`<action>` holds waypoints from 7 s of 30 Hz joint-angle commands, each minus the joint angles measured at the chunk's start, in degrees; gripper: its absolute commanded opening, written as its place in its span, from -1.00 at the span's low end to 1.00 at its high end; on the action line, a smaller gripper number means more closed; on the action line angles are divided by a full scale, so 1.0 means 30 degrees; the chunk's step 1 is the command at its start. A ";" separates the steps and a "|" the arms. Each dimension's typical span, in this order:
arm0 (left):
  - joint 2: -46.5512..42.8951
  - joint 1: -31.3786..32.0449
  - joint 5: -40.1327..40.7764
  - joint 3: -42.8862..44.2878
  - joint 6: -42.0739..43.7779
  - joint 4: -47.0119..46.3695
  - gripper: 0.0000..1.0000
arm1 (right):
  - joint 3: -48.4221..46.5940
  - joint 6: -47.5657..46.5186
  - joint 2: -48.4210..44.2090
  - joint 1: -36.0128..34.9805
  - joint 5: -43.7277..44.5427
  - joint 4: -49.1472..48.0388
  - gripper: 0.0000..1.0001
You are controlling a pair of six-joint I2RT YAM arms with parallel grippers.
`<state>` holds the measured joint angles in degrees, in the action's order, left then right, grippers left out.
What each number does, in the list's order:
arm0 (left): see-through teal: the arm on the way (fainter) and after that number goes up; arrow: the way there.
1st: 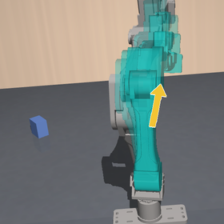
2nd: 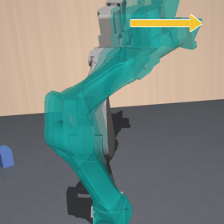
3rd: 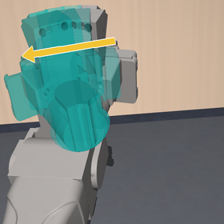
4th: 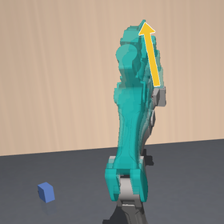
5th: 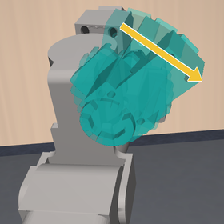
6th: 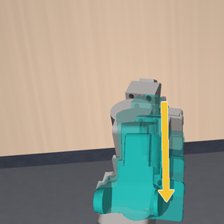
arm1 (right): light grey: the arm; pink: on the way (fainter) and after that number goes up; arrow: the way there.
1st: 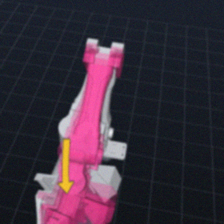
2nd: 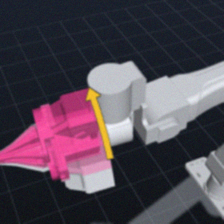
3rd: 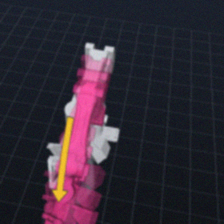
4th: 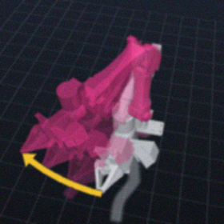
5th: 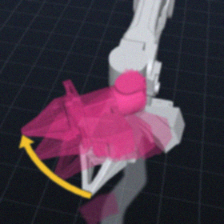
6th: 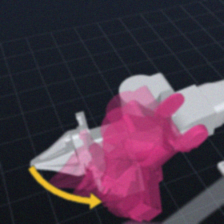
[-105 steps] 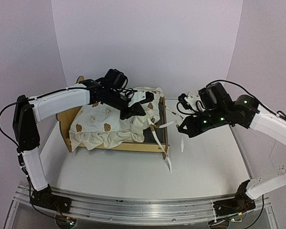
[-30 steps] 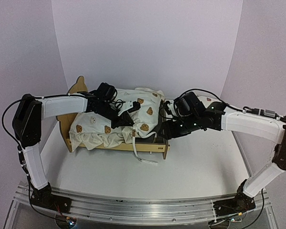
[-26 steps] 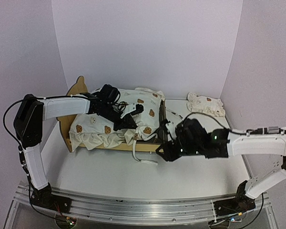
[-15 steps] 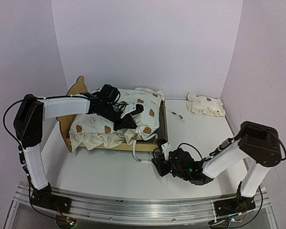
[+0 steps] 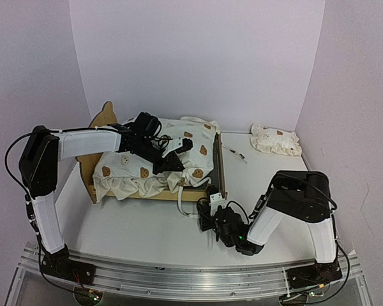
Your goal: Set up the pet bed
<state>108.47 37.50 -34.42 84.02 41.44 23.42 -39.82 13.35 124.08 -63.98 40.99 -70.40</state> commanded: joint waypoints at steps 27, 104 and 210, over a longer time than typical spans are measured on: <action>0.0755 -0.0027 -0.1248 0.1871 -0.1549 -0.1014 -1.00 | 0.1738 0.0803 -0.2582 -0.0385 0.0586 0.0535 -1.00; 0.1463 0.5797 -0.3838 -0.5357 -0.1389 -1.4910 -0.08 | -0.4639 0.3794 -1.6543 0.2403 -1.6019 3.1600 -1.00; -0.0330 0.6925 -0.1607 -1.0040 -0.1669 -1.2881 0.02 | -0.6479 0.2602 -1.6446 0.4306 -1.5522 3.7040 -1.00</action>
<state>111.00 58.41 -45.41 56.01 44.40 -13.91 -58.85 20.80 73.68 -51.13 -2.39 44.53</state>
